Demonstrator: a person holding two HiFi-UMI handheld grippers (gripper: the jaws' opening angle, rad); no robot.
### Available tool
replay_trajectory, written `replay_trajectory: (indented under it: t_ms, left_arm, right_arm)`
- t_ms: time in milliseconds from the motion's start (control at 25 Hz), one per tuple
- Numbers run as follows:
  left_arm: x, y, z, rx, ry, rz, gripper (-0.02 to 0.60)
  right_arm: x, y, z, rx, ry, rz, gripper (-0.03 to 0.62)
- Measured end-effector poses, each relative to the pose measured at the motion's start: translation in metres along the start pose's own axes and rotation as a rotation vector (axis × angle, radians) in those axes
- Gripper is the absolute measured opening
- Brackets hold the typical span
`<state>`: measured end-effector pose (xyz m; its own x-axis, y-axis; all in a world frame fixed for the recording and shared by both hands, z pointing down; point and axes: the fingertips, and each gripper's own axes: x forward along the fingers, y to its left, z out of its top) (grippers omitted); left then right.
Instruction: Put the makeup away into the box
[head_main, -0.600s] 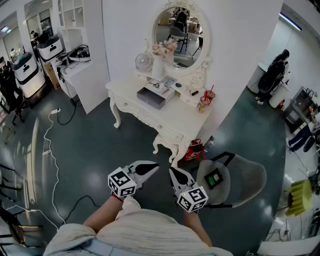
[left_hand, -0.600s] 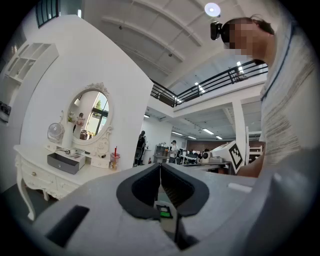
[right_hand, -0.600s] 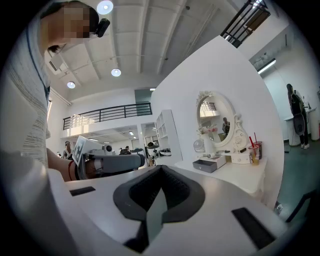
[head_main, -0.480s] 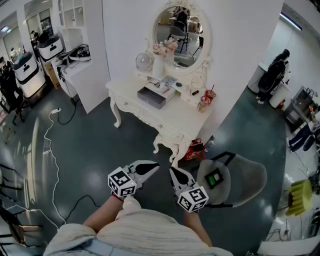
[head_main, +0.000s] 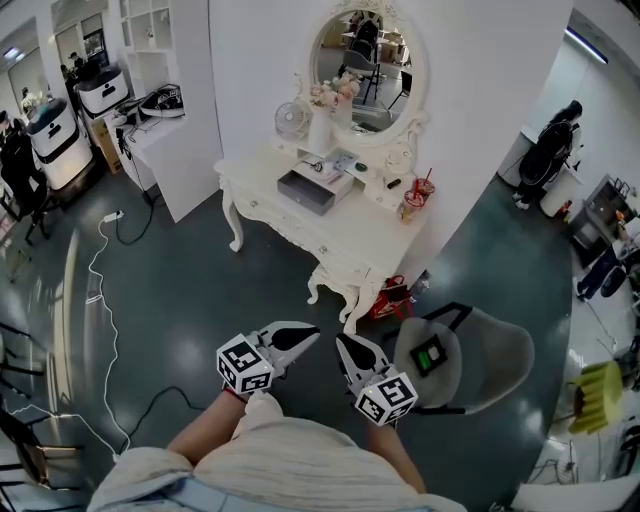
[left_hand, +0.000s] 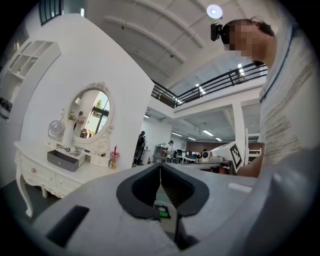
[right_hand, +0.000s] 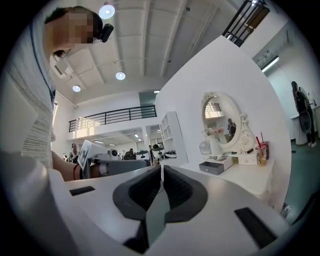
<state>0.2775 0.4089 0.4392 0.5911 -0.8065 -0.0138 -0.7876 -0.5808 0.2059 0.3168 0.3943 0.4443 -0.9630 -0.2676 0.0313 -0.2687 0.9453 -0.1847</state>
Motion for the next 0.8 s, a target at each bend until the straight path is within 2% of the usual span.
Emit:
replay_trajectory:
  t_ms: [320, 520, 800]
  left_arm:
    - [-0.011, 0.021, -0.003, -0.016, -0.003, 0.023, 0.015]
    - [-0.023, 0.057, 0.007, -0.028, -0.018, 0.043, 0.017]
    - [-0.024, 0.119, 0.025, -0.005, -0.004, 0.009, 0.017]
  right_arm:
    - [0.021, -0.001, -0.009, 0.046, 0.025, 0.012, 0.011]
    - [0.055, -0.001, -0.006, 0.058, 0.019, 0.011, 0.011]
    - [0.121, -0.019, 0.004, 0.064, 0.01, -0.012, 0.011]
